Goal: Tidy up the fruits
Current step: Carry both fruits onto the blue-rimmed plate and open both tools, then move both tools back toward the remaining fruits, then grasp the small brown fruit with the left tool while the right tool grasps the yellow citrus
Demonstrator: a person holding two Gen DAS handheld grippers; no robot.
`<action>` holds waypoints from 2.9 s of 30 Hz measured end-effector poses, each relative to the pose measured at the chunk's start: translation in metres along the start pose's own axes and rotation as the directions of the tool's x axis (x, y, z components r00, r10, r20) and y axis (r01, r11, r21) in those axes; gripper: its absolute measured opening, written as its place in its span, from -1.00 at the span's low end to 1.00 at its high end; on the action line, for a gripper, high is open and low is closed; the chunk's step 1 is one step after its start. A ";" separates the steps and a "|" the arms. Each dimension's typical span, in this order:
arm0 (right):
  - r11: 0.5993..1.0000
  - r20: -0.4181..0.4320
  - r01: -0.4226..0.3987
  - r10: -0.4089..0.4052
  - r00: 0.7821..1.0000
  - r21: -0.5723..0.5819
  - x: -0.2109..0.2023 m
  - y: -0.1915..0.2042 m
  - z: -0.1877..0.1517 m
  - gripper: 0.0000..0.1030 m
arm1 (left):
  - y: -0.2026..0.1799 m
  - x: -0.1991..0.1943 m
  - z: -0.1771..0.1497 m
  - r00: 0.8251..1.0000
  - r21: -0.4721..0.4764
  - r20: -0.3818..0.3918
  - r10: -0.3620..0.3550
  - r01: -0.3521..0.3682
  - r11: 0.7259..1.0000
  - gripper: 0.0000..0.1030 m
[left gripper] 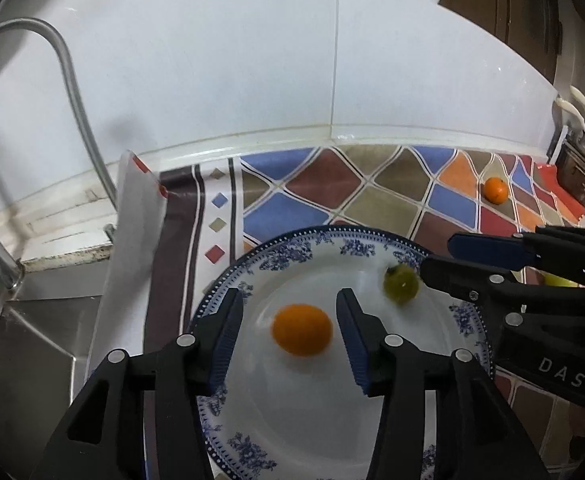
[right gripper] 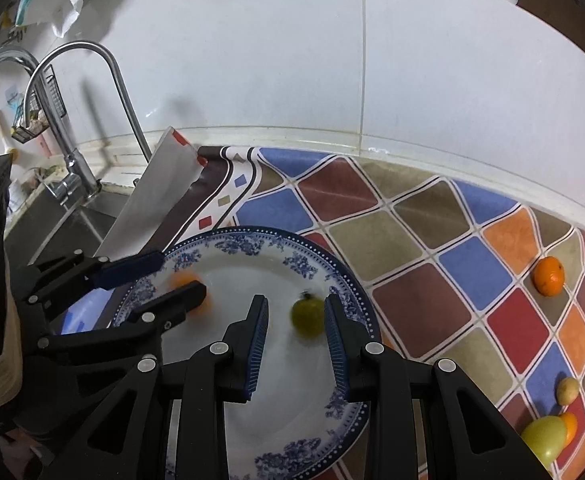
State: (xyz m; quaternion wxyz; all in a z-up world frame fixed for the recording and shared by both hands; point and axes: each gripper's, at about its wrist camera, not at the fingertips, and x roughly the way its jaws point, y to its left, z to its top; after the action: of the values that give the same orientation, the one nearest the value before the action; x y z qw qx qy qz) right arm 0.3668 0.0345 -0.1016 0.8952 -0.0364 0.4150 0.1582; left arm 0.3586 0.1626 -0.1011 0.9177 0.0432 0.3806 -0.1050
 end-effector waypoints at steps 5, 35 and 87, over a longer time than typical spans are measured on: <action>1.000 0.039 0.014 -0.015 0.999 0.024 -0.021 -0.001 -0.003 -0.41 | -0.005 -0.026 0.003 0.999 0.002 0.036 0.004 -0.004 1.000 0.15; 0.915 0.225 0.361 -0.396 0.890 0.180 -0.188 -0.043 -0.097 0.57 | -0.121 -0.138 -0.020 0.923 0.291 0.321 -0.214 0.119 0.949 0.82; 0.964 -0.056 0.156 -0.147 0.988 0.215 -0.129 -0.127 -0.176 -0.02 | -0.235 -0.009 -0.060 0.936 0.453 -0.157 -0.314 0.351 0.820 -0.46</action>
State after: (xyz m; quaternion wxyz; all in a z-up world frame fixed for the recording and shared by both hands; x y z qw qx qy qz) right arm 0.1998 -0.1529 -0.1274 0.8947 0.0276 0.4438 0.0418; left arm 0.2580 -0.0551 -0.1373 0.8315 0.2029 0.3792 -0.3516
